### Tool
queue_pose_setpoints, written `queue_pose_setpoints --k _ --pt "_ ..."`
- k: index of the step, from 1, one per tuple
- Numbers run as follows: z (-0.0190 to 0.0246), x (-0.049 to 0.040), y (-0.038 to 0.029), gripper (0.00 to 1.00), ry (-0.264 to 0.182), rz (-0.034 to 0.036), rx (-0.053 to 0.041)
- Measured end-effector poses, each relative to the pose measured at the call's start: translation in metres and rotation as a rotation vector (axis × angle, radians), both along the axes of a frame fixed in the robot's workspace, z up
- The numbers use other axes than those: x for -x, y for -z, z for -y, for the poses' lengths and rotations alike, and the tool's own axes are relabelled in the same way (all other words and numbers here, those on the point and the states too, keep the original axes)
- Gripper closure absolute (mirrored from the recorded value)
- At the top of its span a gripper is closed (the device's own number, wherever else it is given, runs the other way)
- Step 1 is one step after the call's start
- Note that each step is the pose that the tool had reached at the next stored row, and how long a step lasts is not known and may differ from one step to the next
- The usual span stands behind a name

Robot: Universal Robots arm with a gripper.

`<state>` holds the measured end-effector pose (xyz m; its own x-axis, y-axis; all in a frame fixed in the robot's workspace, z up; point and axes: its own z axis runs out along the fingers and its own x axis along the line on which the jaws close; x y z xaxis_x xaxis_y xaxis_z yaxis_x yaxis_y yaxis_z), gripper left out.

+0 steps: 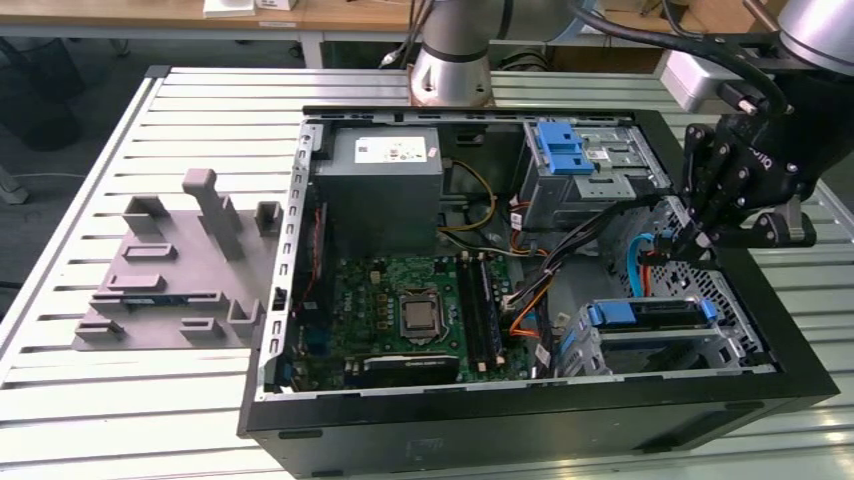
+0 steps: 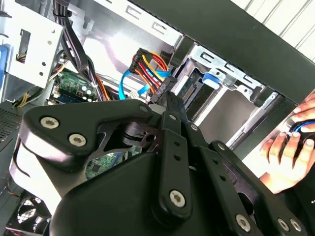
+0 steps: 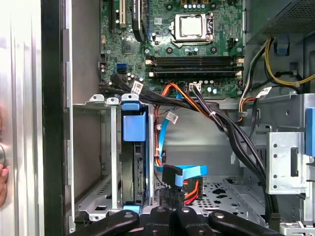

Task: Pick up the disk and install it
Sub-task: 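Insert the first disk wire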

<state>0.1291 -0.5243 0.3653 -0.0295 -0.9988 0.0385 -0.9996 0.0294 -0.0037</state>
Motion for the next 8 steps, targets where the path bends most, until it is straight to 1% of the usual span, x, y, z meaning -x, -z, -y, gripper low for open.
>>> queue_pose_setpoints --k 8 --pt "-0.0001 0.0 -0.0008 0.89 0.0 0.0 0.0005"
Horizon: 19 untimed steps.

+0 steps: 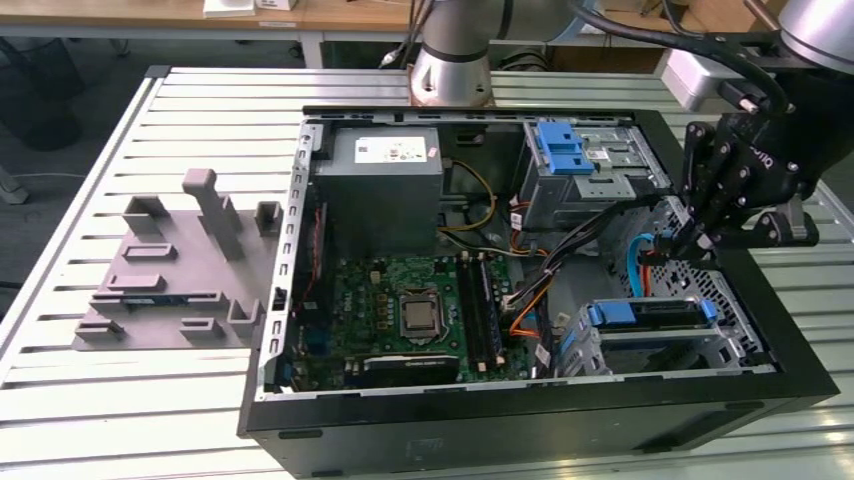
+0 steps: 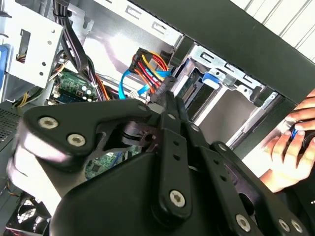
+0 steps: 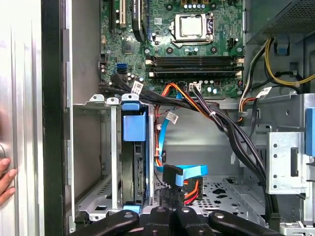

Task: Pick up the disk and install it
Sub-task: 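Insert the first disk wire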

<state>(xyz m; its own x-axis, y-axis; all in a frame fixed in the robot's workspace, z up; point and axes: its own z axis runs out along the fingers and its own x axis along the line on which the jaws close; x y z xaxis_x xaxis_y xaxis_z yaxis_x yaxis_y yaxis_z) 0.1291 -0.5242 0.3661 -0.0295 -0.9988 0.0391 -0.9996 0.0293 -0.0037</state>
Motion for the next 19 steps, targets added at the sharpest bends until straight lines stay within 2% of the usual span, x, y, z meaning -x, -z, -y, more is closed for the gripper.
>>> queue_pose_setpoints --k 1,2,3,4,5,6,7,9,13,19 --pt "0.0 0.0 -0.0009 0.89 0.0 0.0 -0.0001" --pt "0.0 0.0 -0.0018 0.82 0.0 0.0 -0.0001" --pt "-0.0004 0.0 -0.0049 0.82 0.0 0.0 0.0006" --pt "-0.001 0.0 -0.005 0.82 0.0 0.0 0.0035" --pt "-0.0023 0.0 -0.0051 0.81 0.0 0.0 0.0108" --pt "-0.0039 -0.0001 -0.0051 0.75 0.0 0.0 0.0194" --pt "-0.0058 -0.0001 -0.005 0.75 0.0 0.0 0.0276" --pt "-0.0084 0.0 -0.0049 0.75 0.0 -0.0002 0.0345" --pt "-0.0117 0.0 -0.004 0.75 0.0 -0.0003 0.04" --pt "-0.0132 0.0 -0.003 0.74 0.0 -0.0003 0.0417"
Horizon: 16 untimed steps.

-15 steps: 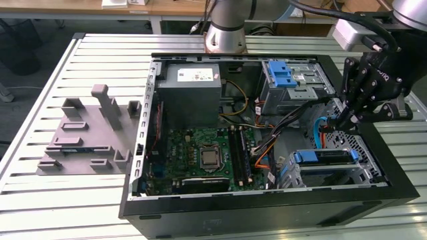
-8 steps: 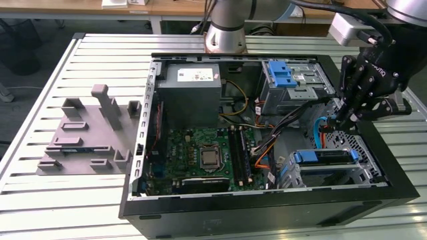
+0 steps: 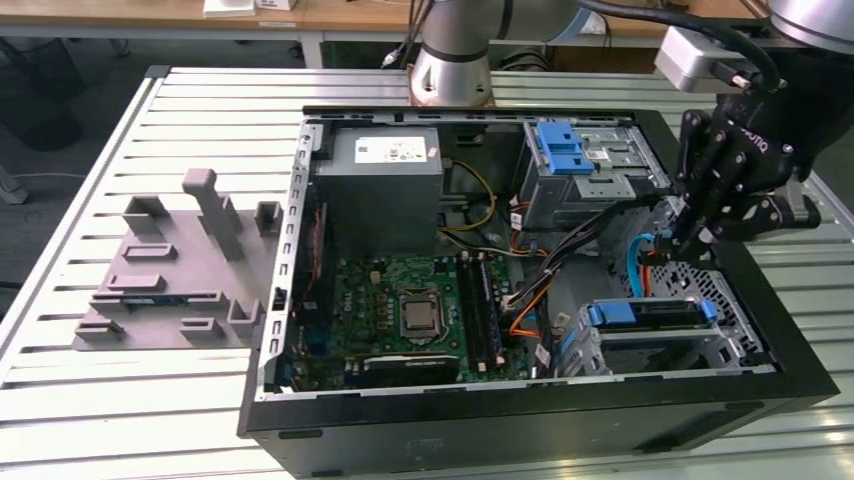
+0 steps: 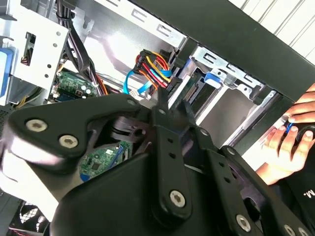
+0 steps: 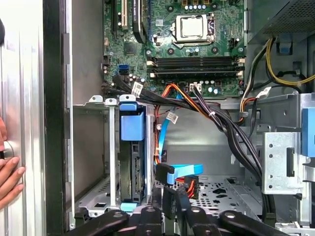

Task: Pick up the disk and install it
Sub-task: 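Insert the first disk wire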

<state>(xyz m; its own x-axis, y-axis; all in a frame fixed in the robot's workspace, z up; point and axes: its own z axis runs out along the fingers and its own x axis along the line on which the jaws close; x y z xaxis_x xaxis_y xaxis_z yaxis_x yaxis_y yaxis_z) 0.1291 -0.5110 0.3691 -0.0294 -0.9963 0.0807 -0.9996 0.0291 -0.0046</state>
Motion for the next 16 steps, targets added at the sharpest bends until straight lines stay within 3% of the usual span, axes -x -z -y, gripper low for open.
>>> queue_pose_setpoints --k 1,2,16 --pt "-0.0002 0.0 0.0002 0.74 0.0 0.0 0.0003" --pt "-0.0003 0.0 0.0004 0.67 0.0 0.0 0.0007" --pt "-0.0012 0.0 0.0078 0.67 0.0 0.0001 0.0109"
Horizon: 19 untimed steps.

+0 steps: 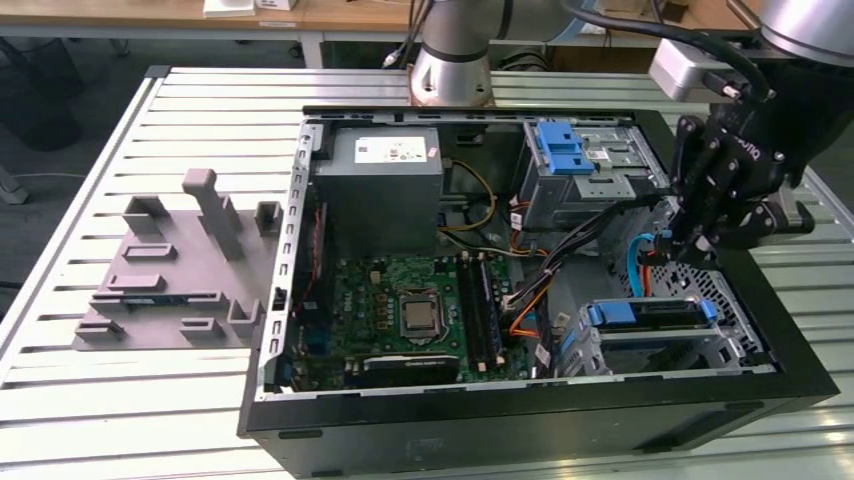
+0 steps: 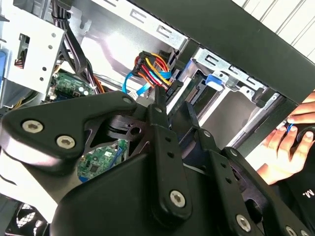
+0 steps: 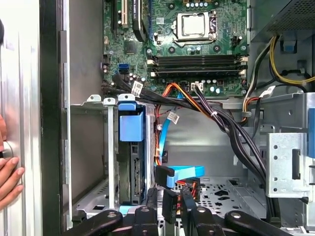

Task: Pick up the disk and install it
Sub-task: 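Insert the first disk wire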

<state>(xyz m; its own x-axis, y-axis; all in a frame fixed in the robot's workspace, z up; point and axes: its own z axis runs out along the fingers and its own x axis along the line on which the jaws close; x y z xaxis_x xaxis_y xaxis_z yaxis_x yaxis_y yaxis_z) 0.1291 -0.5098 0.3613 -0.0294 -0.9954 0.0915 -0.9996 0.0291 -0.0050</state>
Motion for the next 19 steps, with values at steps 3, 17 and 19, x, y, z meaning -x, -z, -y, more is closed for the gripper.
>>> queue_pose_setpoints --k 3,17,19 --pt "0.0 0.0 0.0006 0.67 0.0 0.0 0.002" --pt "0.0 -0.0003 0.0032 0.67 0.0 0.0 0.0055" --pt "0.0 -0.0004 0.0034 0.67 0.0 0.0 0.0062"
